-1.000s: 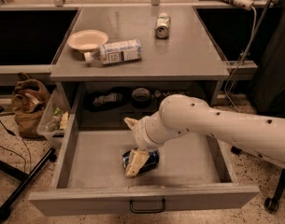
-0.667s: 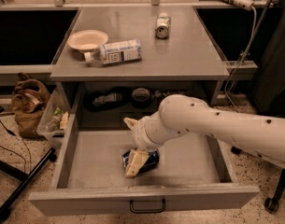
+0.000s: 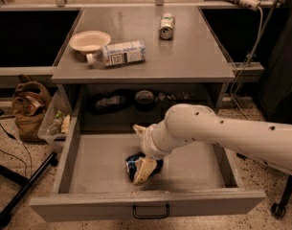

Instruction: Pick pepsi can from top drawer and place on counter

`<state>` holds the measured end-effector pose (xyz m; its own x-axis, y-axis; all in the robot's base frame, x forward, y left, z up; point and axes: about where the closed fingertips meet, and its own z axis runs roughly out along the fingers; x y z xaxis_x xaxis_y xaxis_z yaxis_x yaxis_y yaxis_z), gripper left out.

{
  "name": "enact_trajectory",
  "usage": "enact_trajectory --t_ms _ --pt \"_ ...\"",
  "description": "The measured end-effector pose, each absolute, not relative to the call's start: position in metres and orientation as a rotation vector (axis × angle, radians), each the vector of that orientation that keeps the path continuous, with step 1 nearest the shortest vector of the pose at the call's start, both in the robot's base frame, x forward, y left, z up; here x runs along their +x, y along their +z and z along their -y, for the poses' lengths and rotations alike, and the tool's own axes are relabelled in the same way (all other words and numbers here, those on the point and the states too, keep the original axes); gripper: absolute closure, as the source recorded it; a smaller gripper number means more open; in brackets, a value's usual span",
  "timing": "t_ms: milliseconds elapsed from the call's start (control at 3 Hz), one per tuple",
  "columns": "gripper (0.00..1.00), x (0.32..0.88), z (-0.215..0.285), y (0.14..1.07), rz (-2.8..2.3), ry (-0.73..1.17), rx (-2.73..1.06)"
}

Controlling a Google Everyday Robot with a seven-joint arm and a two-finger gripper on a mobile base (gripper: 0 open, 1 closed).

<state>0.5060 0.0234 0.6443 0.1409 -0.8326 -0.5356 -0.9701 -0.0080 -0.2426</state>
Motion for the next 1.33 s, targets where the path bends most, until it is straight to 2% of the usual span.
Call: enact_trajectory --t_ms 1333 --pt "0.00 0.493 0.007 0.613 -1.796 0.356 -1.902"
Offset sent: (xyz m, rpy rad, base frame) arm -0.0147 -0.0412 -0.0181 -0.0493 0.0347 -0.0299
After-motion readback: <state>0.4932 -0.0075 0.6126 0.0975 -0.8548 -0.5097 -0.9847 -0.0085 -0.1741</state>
